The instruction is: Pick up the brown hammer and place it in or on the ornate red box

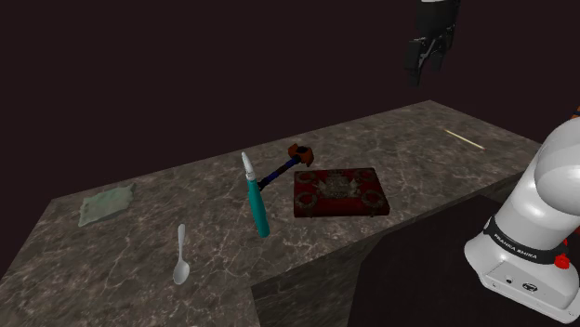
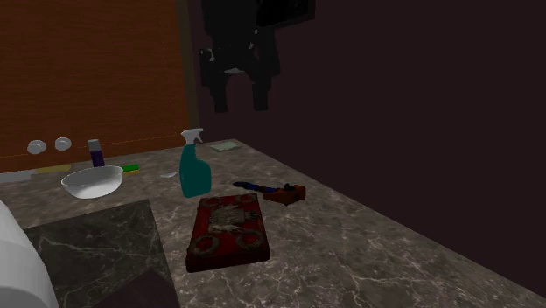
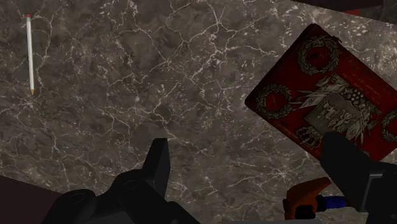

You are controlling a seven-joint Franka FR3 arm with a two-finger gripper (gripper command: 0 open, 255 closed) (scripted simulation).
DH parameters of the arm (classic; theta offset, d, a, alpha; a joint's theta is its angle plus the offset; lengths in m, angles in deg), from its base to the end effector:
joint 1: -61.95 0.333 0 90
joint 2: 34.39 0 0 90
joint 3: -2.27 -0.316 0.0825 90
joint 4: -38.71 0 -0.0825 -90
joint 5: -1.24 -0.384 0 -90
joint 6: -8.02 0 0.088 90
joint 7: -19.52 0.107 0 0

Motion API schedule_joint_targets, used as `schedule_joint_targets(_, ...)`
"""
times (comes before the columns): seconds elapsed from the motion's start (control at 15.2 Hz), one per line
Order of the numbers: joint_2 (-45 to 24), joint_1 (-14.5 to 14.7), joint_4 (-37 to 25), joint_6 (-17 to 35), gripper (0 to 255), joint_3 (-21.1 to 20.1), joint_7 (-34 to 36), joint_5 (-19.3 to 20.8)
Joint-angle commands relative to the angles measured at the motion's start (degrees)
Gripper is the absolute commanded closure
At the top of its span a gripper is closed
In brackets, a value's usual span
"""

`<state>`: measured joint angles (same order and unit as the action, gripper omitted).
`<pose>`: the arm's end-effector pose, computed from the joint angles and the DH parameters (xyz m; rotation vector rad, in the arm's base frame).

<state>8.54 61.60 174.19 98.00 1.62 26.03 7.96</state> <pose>0.3156 -0.0100 0.5759 3.0092 -0.1642 -0.0566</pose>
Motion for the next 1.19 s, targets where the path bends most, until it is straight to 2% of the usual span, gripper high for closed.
schedule_joint_targets(0.0, 0.00, 0.00, 0.00, 0.00, 0, 0.00, 0.00, 0.00)
schedule_joint_targets(0.53, -15.00, 0.57, -1.51, 11.54, 0, -3.87, 6.53, -0.88)
schedule_joint_targets(1.12, -34.61, 0.83, -9.30, 20.95, 0, -7.36, 13.94, 0.92)
